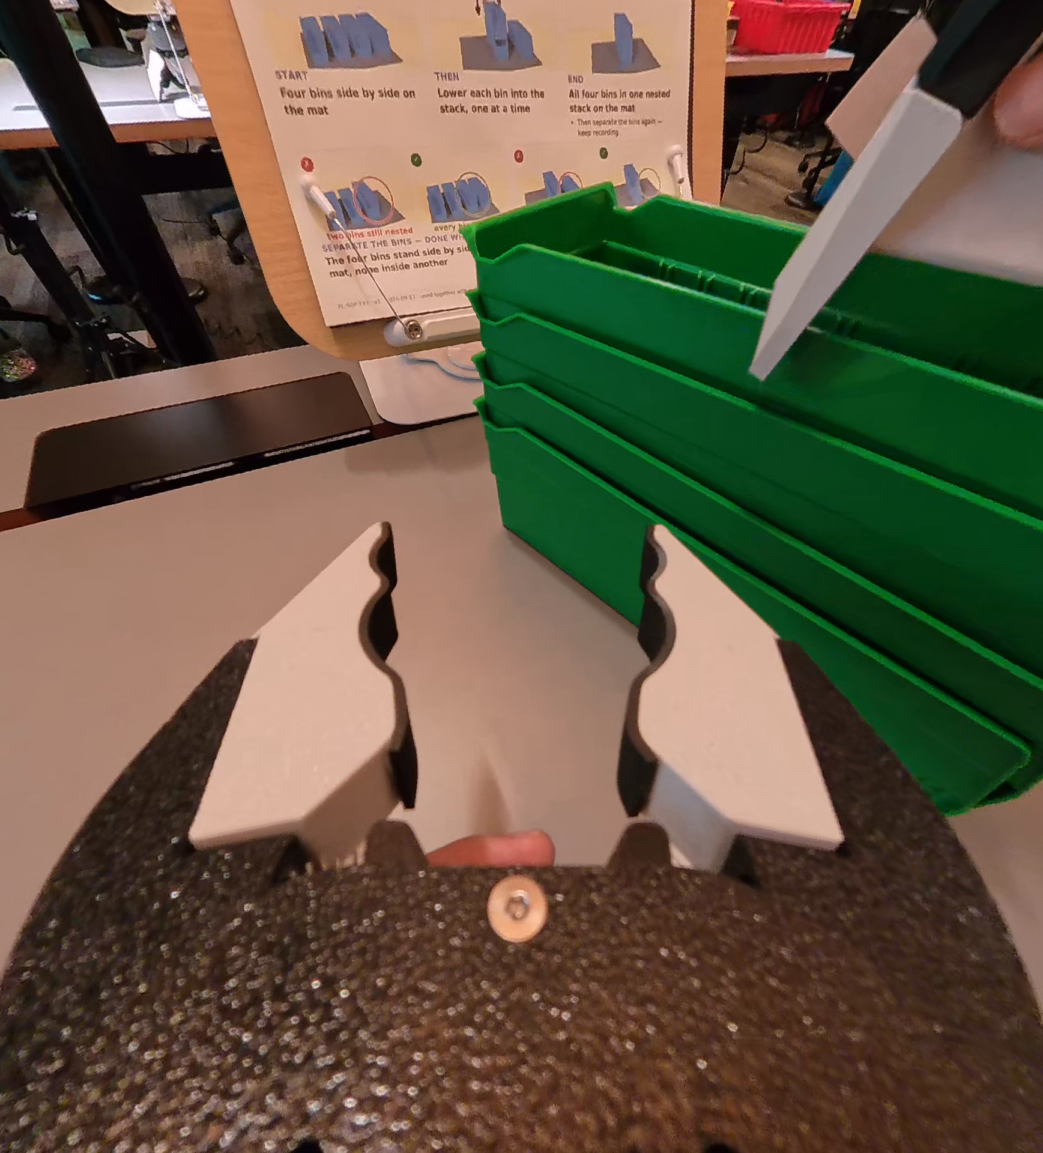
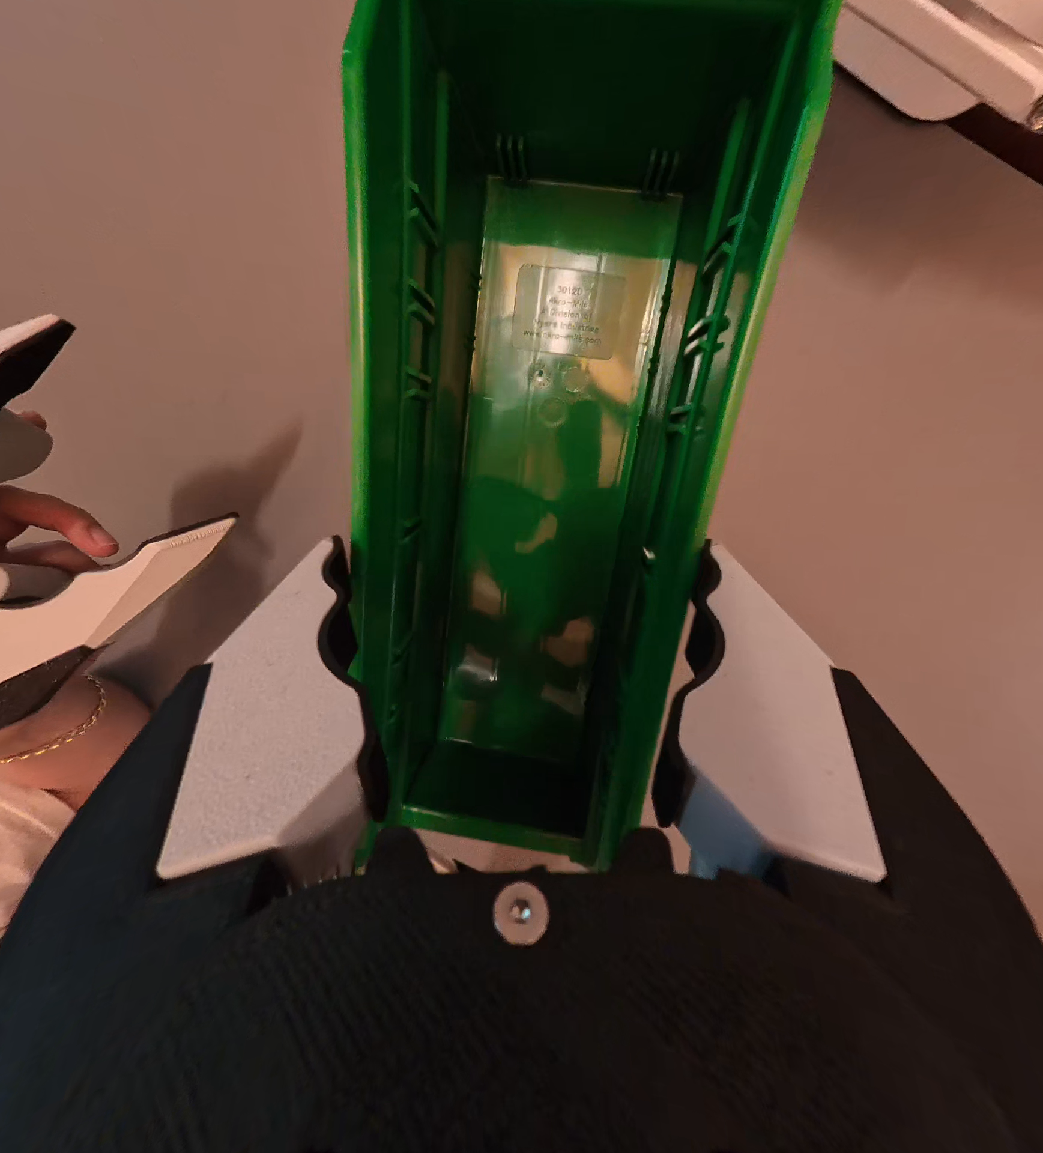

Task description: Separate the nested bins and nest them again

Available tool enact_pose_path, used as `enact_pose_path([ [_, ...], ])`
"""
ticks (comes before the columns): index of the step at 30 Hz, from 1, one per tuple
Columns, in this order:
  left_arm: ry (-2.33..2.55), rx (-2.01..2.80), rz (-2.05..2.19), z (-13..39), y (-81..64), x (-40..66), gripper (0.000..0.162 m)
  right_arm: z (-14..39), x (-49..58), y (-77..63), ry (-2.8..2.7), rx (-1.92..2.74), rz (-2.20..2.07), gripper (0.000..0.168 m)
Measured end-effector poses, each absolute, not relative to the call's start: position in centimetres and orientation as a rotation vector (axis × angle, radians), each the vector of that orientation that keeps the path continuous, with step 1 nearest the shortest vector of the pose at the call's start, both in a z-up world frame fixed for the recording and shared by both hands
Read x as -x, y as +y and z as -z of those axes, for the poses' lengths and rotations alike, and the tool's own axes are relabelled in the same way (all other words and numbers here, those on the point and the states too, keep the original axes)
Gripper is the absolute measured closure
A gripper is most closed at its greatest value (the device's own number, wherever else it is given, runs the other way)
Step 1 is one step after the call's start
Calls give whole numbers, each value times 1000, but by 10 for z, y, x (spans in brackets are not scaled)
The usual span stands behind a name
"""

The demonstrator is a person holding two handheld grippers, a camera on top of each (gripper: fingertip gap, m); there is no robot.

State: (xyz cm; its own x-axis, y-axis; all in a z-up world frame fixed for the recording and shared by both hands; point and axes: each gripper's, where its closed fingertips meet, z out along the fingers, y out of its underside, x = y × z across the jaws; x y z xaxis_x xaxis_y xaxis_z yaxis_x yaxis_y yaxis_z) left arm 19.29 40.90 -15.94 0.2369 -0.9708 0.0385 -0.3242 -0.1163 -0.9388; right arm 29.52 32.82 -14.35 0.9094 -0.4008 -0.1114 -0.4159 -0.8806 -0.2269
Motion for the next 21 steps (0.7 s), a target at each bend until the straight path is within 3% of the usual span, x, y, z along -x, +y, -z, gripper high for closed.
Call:
enact_pose_path([
  [4, 1234, 1622, 926, 159, 408, -193, 84, 132, -295, 324, 627, 2808, -87, 69],
  [21, 1228, 1617, 936, 156, 407, -193, 84, 152, -288, 320, 664, 2884, -128, 58],
])
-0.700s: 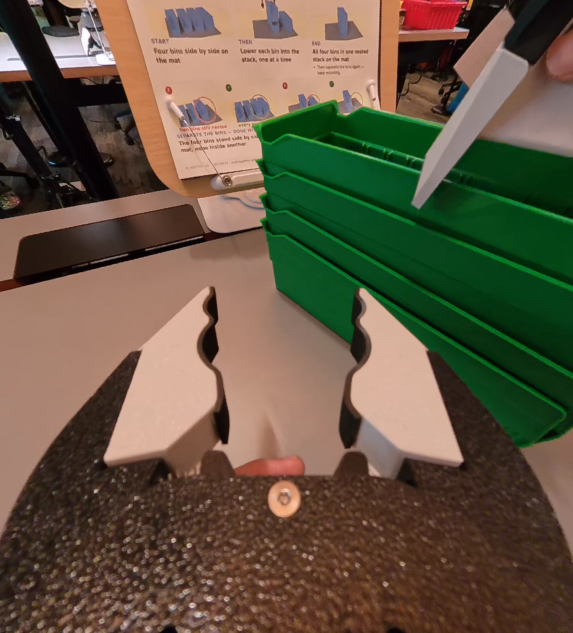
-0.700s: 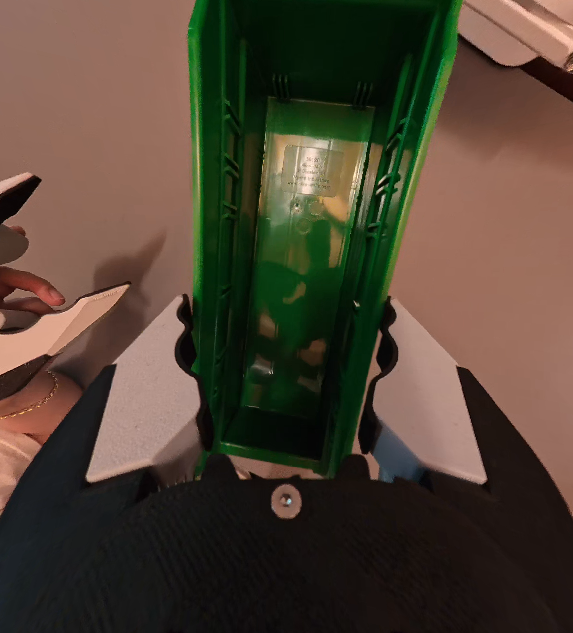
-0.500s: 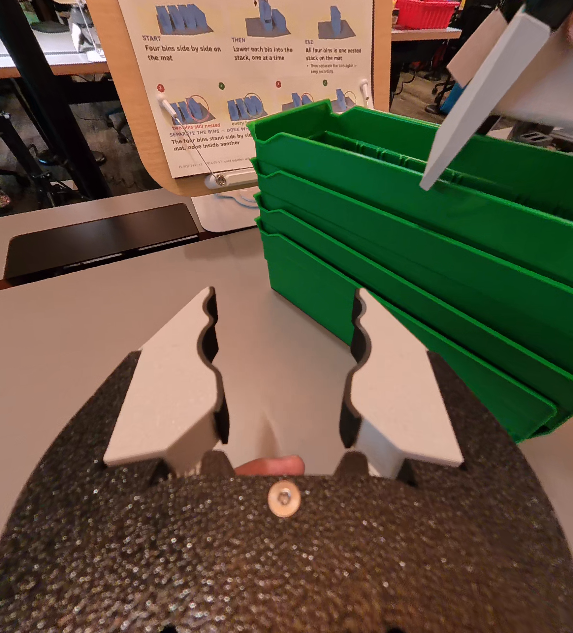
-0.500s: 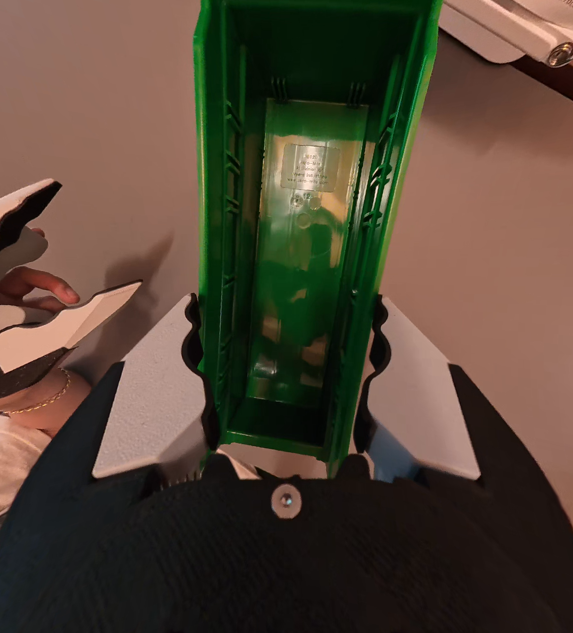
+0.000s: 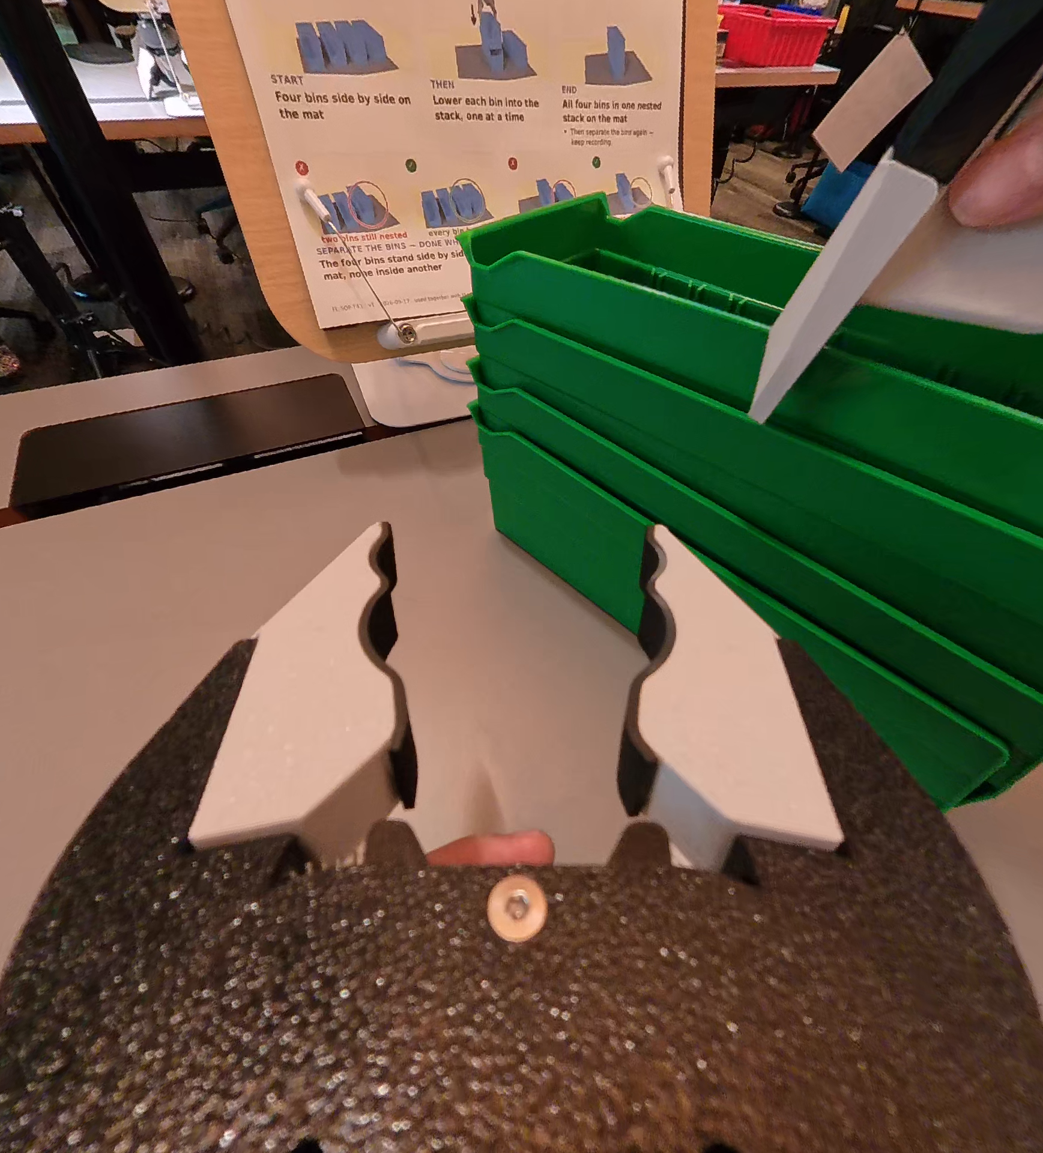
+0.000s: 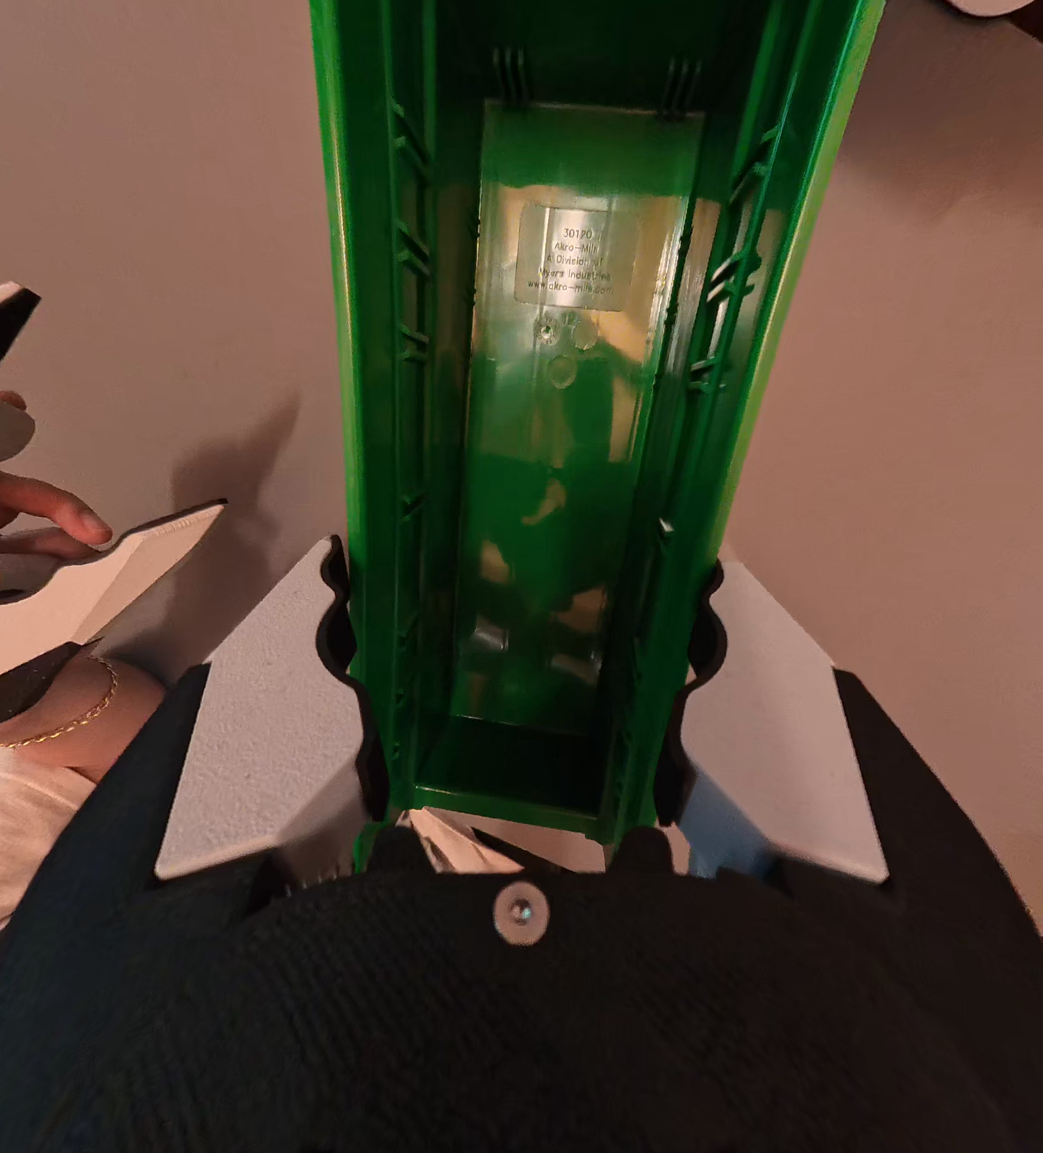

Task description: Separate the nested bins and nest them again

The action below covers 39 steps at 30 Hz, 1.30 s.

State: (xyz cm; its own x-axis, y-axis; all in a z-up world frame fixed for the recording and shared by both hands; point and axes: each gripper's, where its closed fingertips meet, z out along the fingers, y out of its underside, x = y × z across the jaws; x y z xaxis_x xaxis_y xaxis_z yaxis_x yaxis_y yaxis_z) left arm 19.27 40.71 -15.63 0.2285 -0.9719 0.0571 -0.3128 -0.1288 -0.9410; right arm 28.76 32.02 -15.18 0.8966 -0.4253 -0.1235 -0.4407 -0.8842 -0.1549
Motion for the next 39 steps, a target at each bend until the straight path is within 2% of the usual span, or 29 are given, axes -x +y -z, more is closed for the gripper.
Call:
enact_pose_path([
  [6, 1234, 1615, 938, 157, 406, -193, 85, 153, -288, 322, 624, 2873, -137, 56],
  [17, 1233, 1609, 942, 155, 405, -193, 85, 146, -288, 320, 652, 2873, -174, 67],
  [24, 1230, 1618, 945, 156, 406, -193, 84, 128, -292, 323, 666, 2808, -224, 66],
  [39, 1227, 1614, 944, 155, 407, -192, 84, 130, -293, 325, 640, 2801, -241, 67],
])
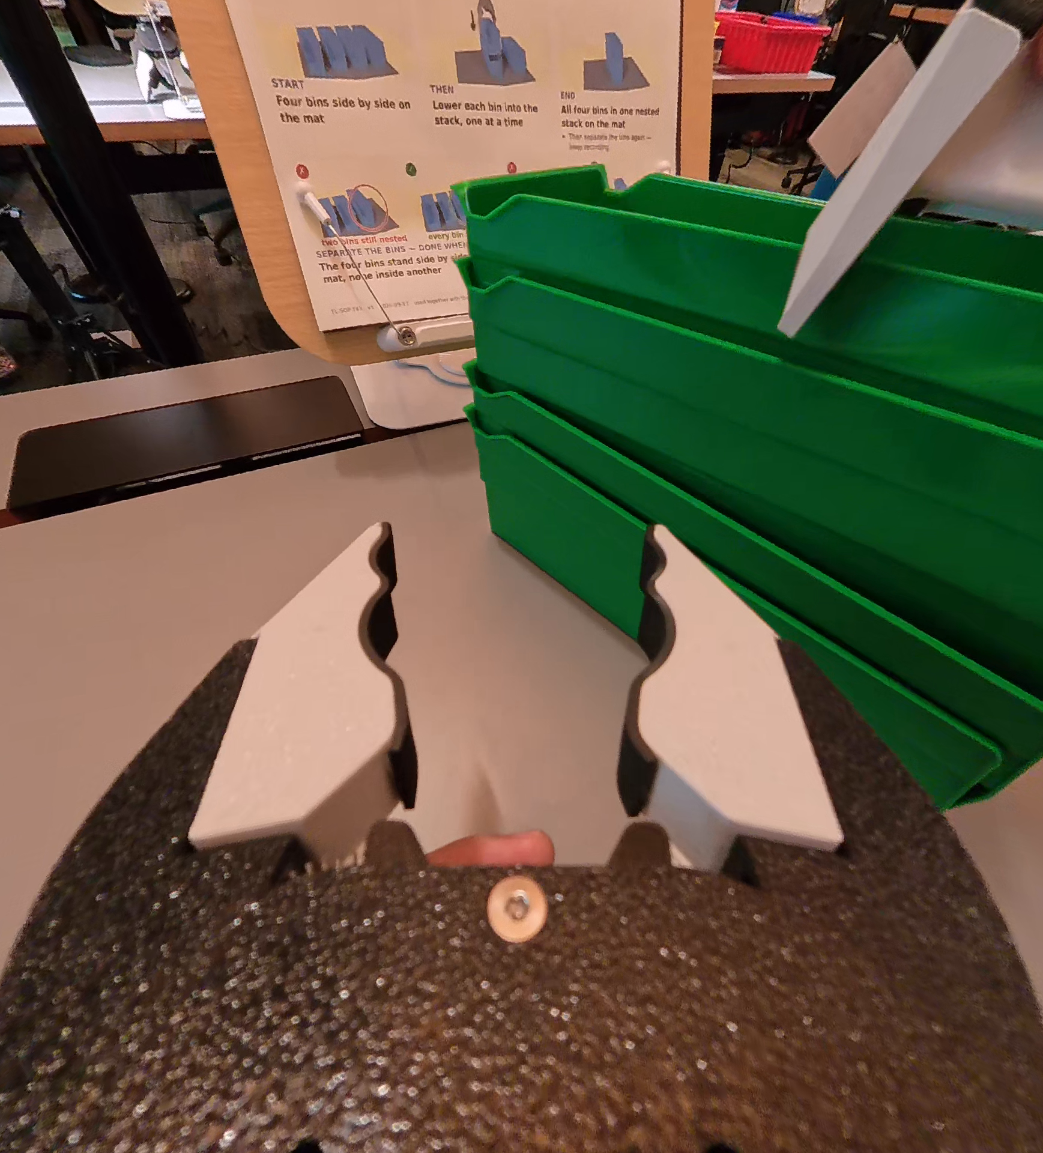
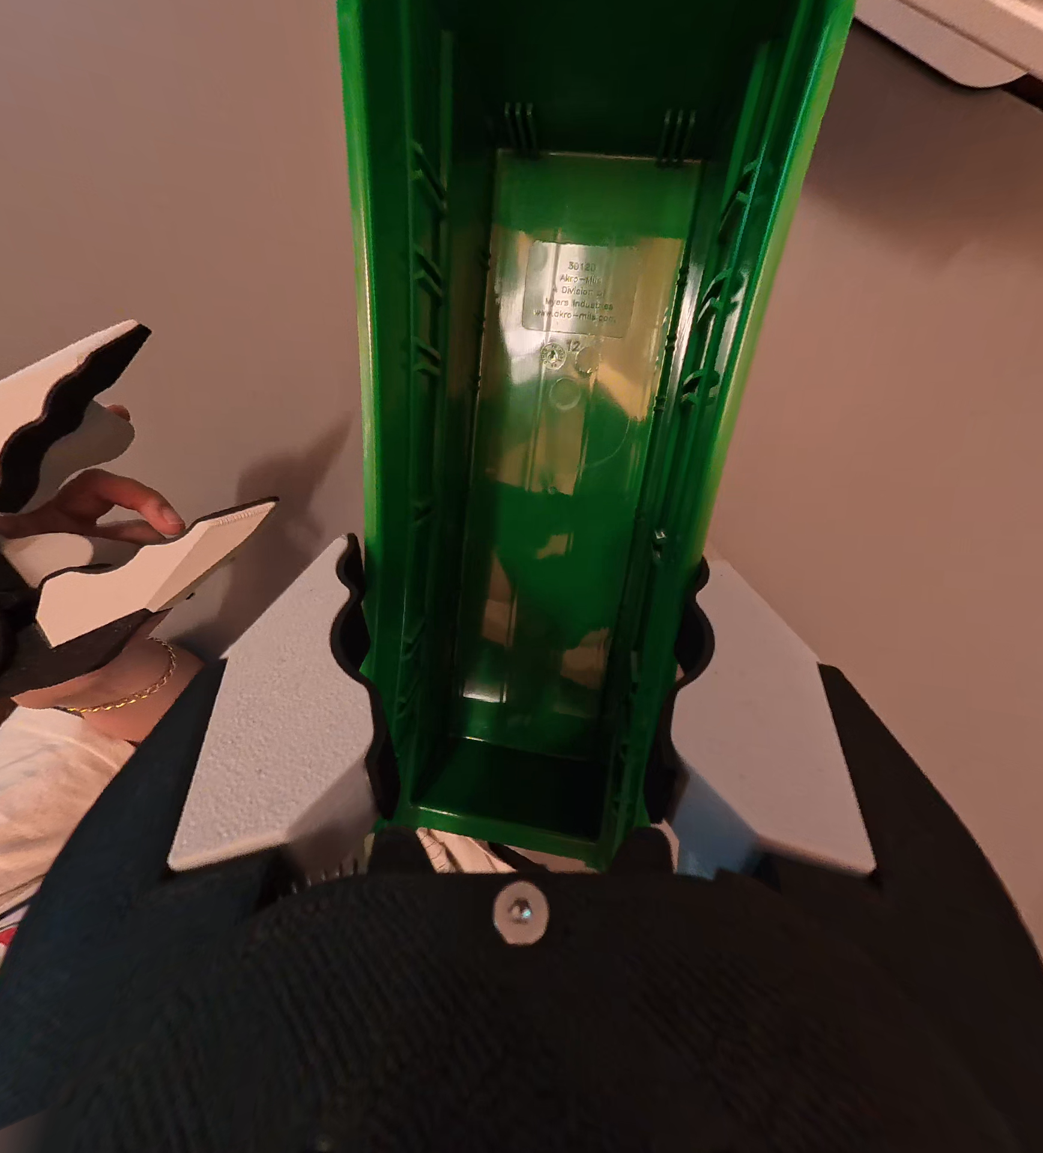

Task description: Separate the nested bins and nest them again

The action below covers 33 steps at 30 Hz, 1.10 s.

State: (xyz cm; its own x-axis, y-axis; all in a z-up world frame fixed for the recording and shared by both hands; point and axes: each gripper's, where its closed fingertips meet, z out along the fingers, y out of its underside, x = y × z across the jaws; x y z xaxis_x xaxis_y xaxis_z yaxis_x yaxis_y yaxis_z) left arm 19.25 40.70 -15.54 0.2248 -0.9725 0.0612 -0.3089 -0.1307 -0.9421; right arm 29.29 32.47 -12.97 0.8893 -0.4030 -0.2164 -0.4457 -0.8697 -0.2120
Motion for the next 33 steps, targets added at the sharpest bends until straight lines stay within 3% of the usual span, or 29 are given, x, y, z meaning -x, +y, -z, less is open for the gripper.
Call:
enact_pose_path([
  [33, 1224, 1590, 1006, 146, 398, -192, 85, 110, -288, 335, 521, 2791, -151, 70],
])
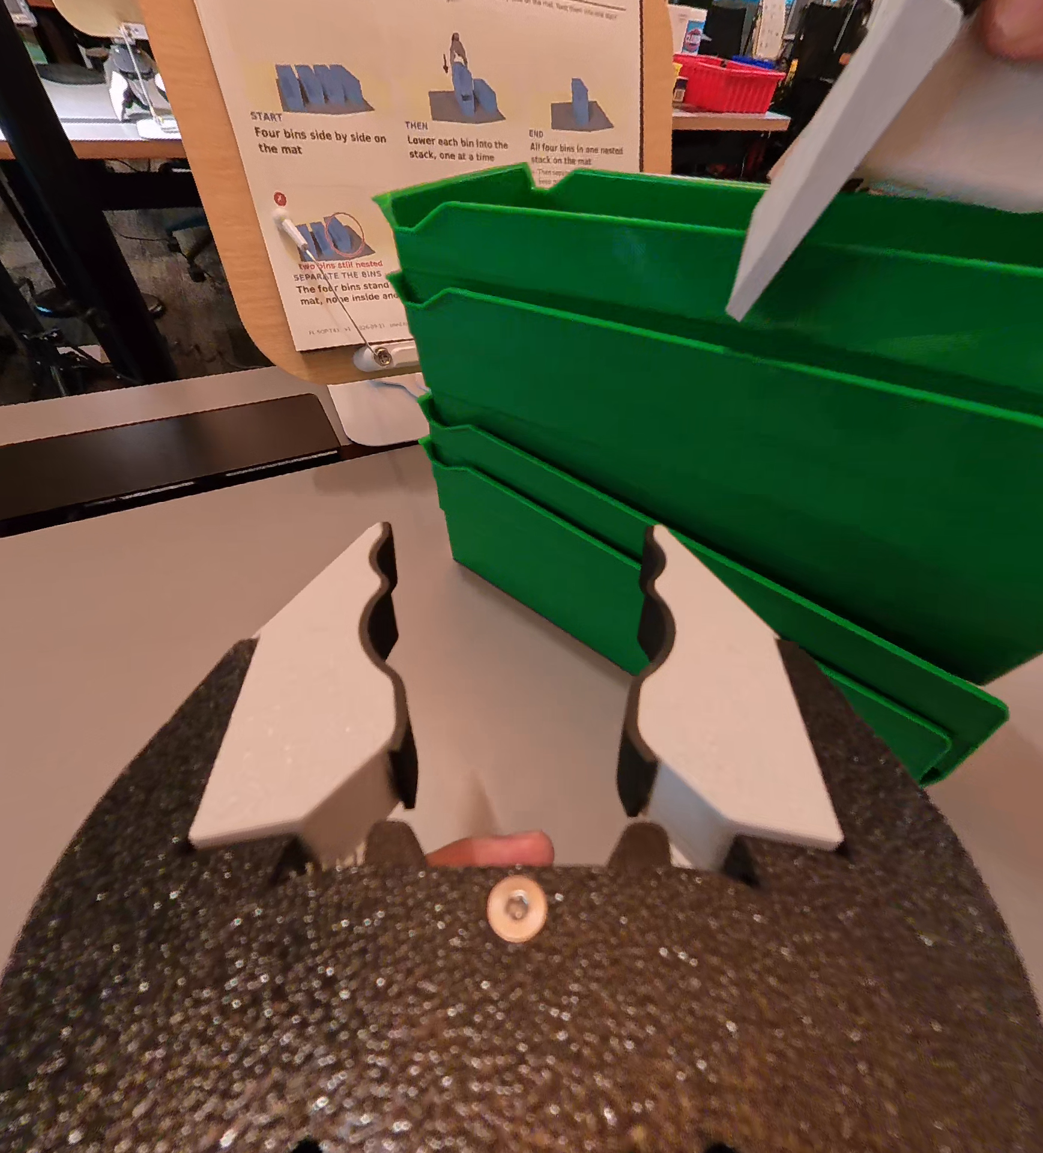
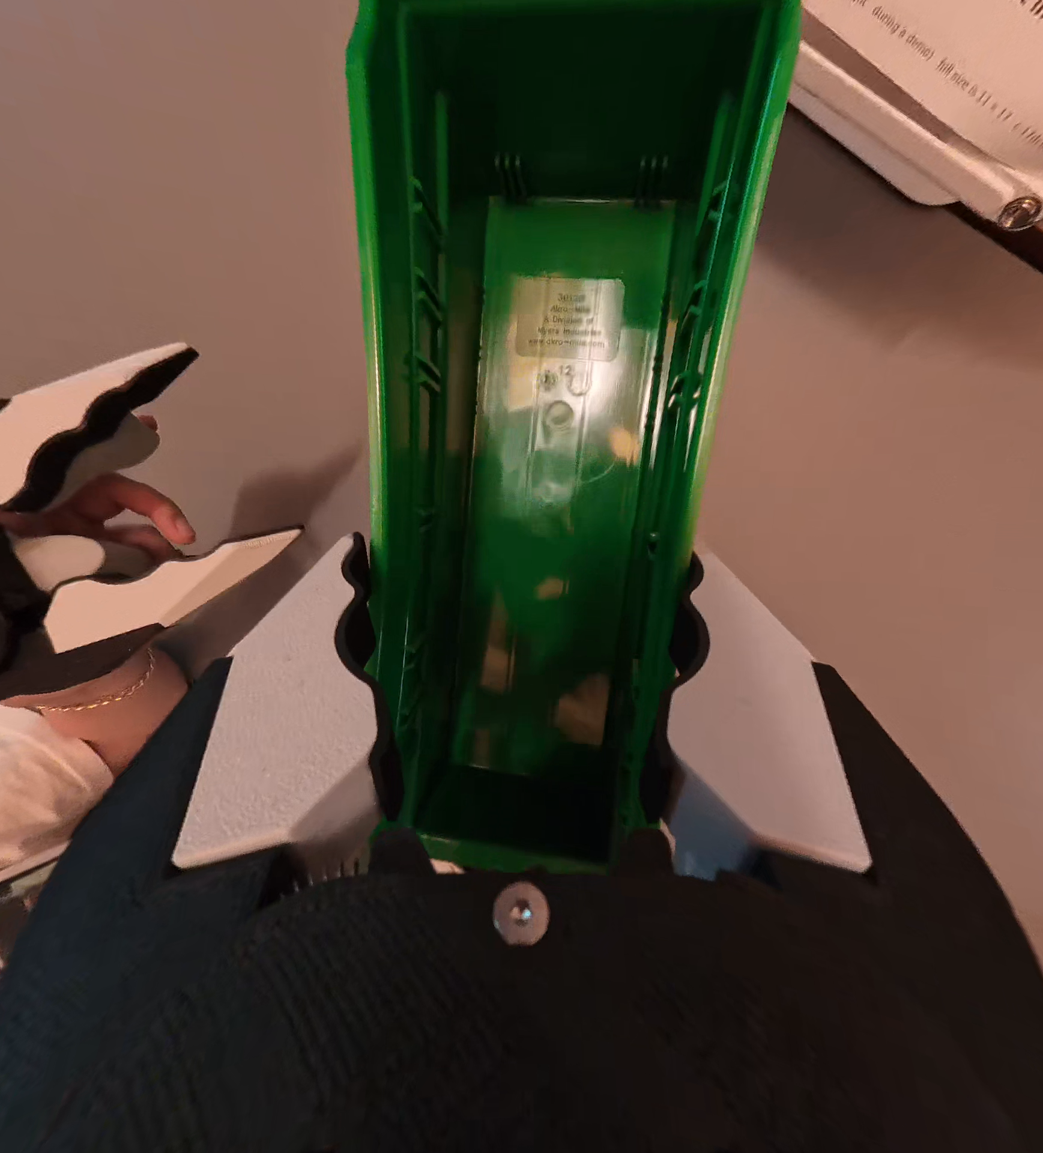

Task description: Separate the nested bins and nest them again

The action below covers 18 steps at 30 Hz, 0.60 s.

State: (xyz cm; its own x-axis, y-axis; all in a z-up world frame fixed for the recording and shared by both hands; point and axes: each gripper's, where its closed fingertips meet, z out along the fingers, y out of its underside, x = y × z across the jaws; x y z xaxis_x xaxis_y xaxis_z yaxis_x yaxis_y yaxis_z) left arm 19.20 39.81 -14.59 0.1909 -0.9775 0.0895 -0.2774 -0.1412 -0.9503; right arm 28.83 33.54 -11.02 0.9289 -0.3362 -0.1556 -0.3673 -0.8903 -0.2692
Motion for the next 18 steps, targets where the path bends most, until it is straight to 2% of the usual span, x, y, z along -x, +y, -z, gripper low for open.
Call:
enact_pose_path([
  [5, 1251, 1568, 1012, 145, 388, -195, 85, 107, -287, 334, 501, 2812, -135, 70],
  [14, 1300, 1506, 1065, 142, 354, -209, 89, 140, -288, 329, 564, 2852, -206, 69],
  [16, 1311, 1476, 1096, 138, 342, -212, 94, 145, -288, 327, 563, 2860, -207, 69],
  [18, 1334, 1432, 1121, 133, 327, -215, 105, 146, -288, 328, 559, 2858, -204, 69],
])
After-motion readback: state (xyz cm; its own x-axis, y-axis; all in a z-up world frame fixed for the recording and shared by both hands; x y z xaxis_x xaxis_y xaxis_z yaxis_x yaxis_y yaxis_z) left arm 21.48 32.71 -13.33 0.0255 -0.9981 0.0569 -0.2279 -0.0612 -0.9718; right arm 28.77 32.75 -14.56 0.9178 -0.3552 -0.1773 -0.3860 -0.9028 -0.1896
